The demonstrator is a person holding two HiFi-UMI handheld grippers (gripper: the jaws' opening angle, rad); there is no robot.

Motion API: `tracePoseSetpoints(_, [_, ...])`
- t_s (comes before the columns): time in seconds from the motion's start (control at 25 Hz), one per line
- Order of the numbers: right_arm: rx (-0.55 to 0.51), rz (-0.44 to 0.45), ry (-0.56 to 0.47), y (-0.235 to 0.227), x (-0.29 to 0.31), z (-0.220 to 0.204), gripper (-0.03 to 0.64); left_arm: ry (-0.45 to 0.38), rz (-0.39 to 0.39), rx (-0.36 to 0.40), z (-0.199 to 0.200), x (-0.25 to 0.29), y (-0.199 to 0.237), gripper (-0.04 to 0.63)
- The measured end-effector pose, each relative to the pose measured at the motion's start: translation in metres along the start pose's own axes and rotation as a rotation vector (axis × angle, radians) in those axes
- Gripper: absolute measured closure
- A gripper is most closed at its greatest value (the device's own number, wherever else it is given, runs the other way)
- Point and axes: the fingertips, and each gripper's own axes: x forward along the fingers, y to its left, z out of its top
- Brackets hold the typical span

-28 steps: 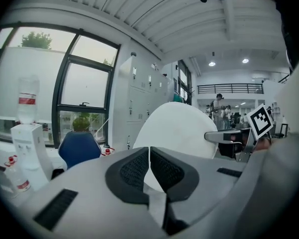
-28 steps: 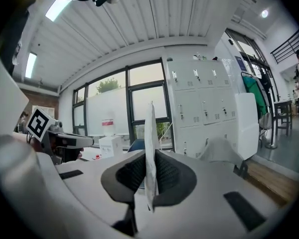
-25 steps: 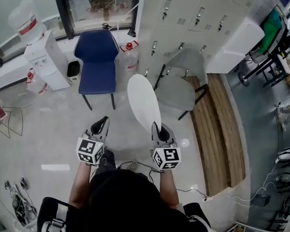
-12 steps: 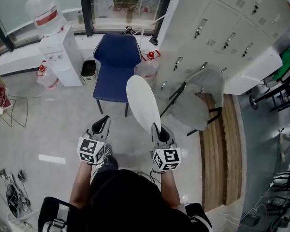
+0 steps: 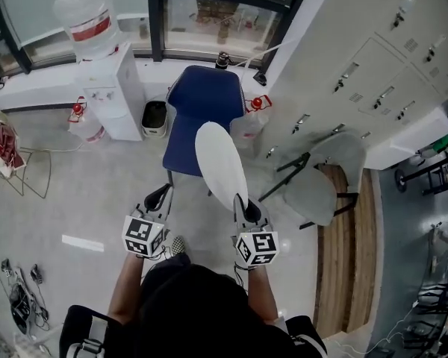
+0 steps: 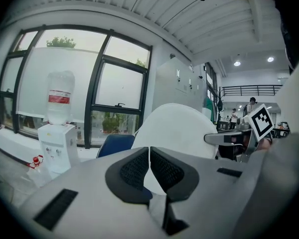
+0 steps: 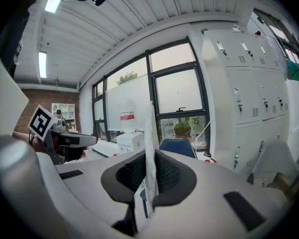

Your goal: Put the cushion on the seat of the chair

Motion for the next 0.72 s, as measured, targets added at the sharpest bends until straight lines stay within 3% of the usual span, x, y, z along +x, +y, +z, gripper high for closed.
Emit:
tracePoseSetpoints(0.32, [0.039,0.031,-0.008,0.037,0.095,0.009,0.564,0.019,0.024,-0.025,-0.007,0.021,0.092,0.571])
tracePoseSetpoints(0.72, [0.026,0.160,0.069,0.043,0.169,-0.006,0.563,0.032,0.139,-0.085,-0.023,0.044,0.140,0.571])
